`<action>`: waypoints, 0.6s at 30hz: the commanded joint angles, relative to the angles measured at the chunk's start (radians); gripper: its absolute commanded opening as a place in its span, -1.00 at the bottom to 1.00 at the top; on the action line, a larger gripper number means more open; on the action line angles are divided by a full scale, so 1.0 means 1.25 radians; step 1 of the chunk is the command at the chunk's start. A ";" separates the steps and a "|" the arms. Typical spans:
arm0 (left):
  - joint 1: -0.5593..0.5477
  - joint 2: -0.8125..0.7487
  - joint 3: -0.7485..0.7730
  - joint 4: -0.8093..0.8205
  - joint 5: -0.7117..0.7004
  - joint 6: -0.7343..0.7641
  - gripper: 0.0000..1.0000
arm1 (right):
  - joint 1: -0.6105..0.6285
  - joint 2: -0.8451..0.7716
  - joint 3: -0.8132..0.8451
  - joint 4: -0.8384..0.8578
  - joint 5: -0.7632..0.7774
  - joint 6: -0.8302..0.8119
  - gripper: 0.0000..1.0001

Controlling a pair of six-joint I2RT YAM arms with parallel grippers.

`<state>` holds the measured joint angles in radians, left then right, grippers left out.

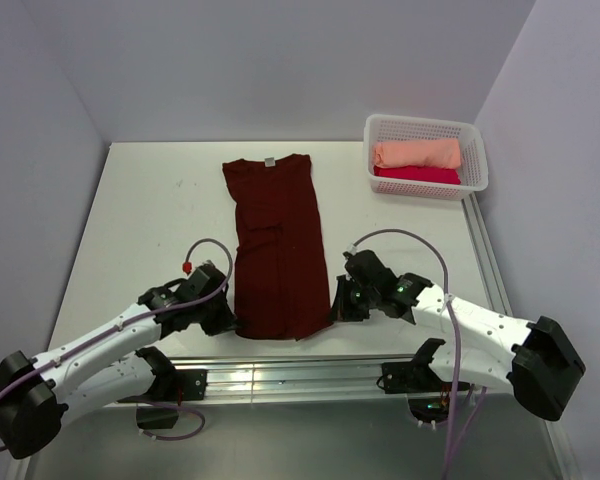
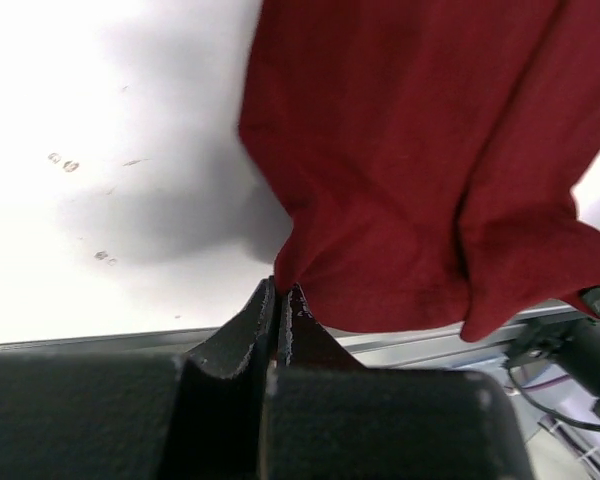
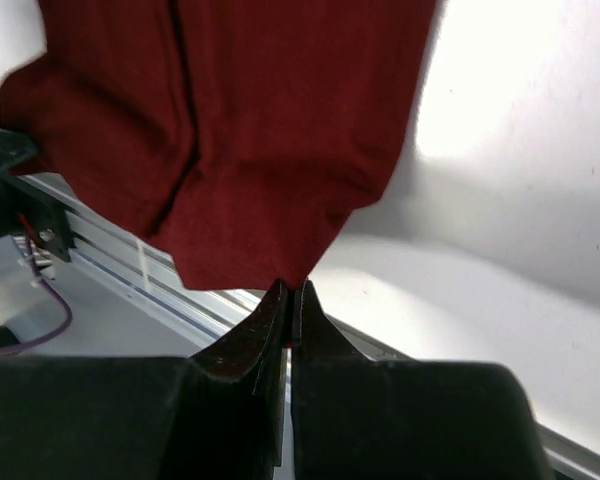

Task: Roll the t-shirts
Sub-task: Roll the tshirt

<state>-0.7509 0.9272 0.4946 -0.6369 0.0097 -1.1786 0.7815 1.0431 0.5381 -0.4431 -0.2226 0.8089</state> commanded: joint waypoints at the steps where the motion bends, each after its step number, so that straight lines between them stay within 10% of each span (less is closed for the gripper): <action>1: 0.013 -0.009 0.045 0.008 0.012 0.015 -0.99 | -0.023 0.022 0.063 -0.004 -0.008 -0.049 -1.00; 18: 0.147 -0.008 0.084 0.063 -0.004 0.040 -0.99 | -0.110 0.131 0.171 0.026 -0.022 -0.110 -1.00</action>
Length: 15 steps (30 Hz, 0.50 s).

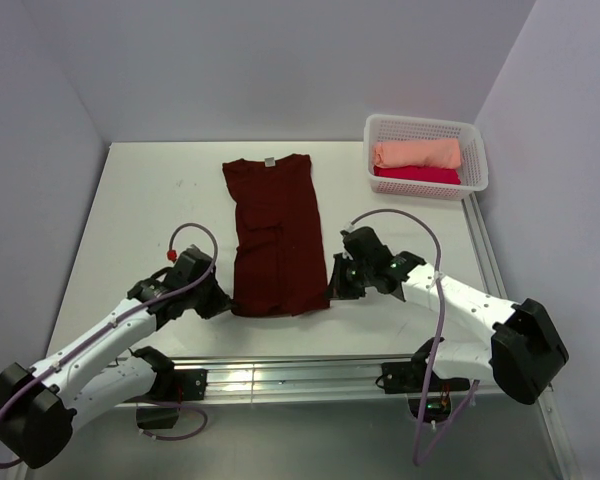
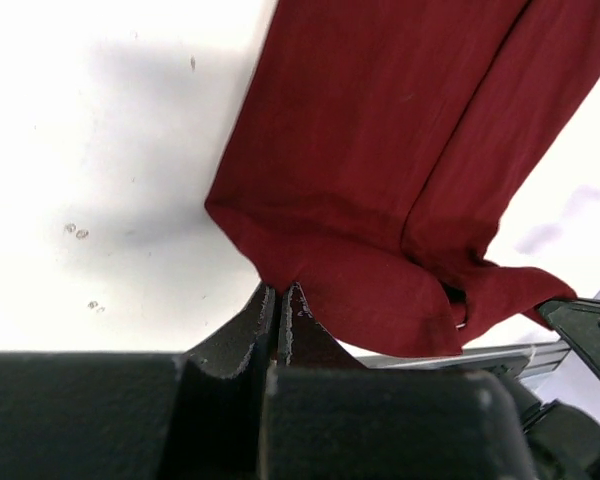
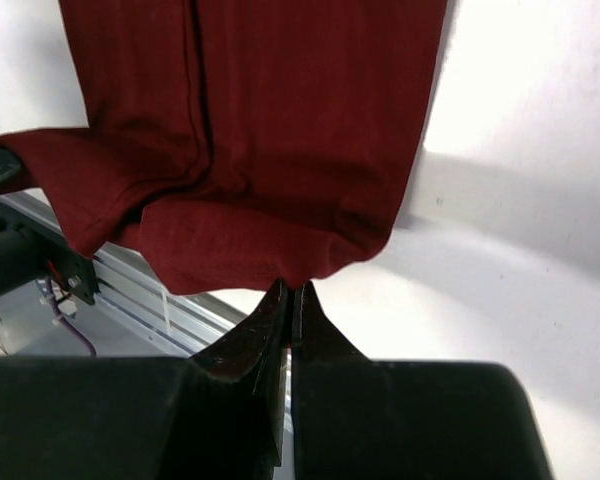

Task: Roll the t-shirts
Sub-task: Roll the tshirt

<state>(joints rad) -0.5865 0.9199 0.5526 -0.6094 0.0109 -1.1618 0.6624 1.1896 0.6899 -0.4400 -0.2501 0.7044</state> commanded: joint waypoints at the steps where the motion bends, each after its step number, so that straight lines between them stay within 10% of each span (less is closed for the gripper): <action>1: 0.021 0.014 0.045 0.043 -0.004 0.030 -0.99 | -0.017 0.027 0.057 0.024 0.000 -0.028 -1.00; 15: 0.046 0.144 0.126 0.111 -0.065 0.089 -0.99 | -0.070 0.136 0.139 0.038 0.015 -0.063 -1.00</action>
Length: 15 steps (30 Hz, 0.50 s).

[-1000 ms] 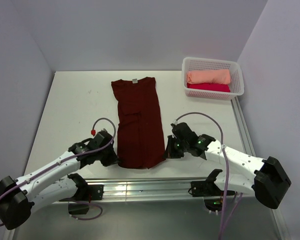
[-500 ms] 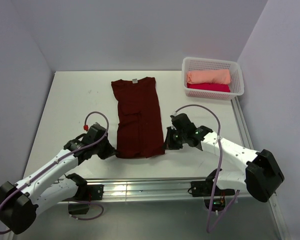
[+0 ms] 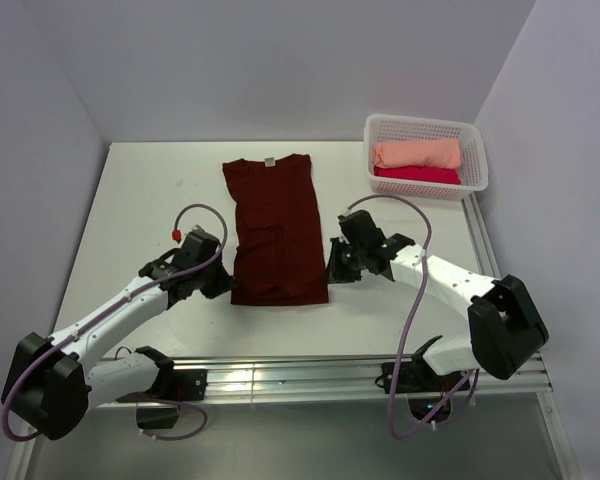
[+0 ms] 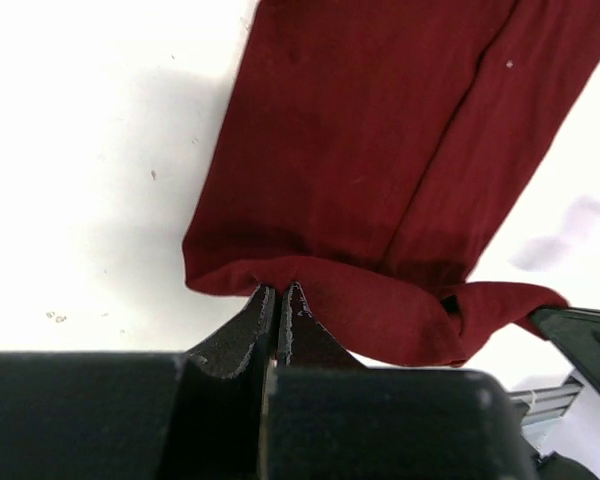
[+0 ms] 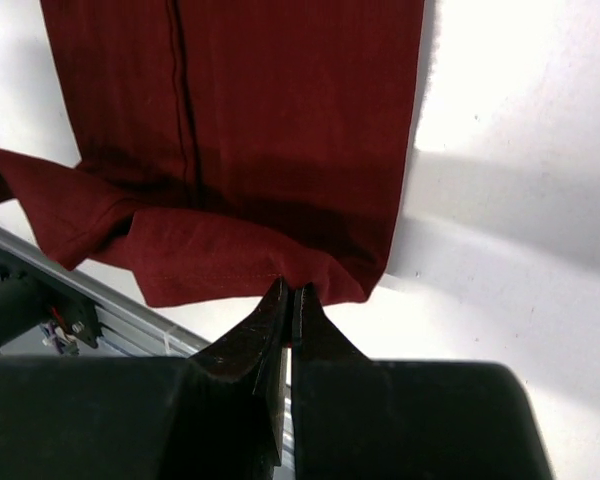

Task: Roll the t-shirts
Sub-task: Roll the tshirt

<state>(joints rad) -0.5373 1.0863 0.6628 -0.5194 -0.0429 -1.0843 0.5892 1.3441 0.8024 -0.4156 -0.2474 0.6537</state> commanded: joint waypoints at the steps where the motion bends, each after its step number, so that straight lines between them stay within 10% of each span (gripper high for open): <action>1: 0.010 0.013 0.039 0.046 -0.023 0.032 -0.99 | -0.014 0.017 0.055 0.017 0.013 -0.023 -1.00; 15: 0.033 0.111 0.129 0.055 -0.064 0.081 -0.99 | -0.052 0.110 0.150 0.005 0.016 -0.053 -1.00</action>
<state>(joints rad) -0.5056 1.2068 0.7727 -0.4812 -0.0891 -1.0206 0.5404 1.4639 0.9428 -0.4137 -0.2367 0.6125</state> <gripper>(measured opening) 0.033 0.018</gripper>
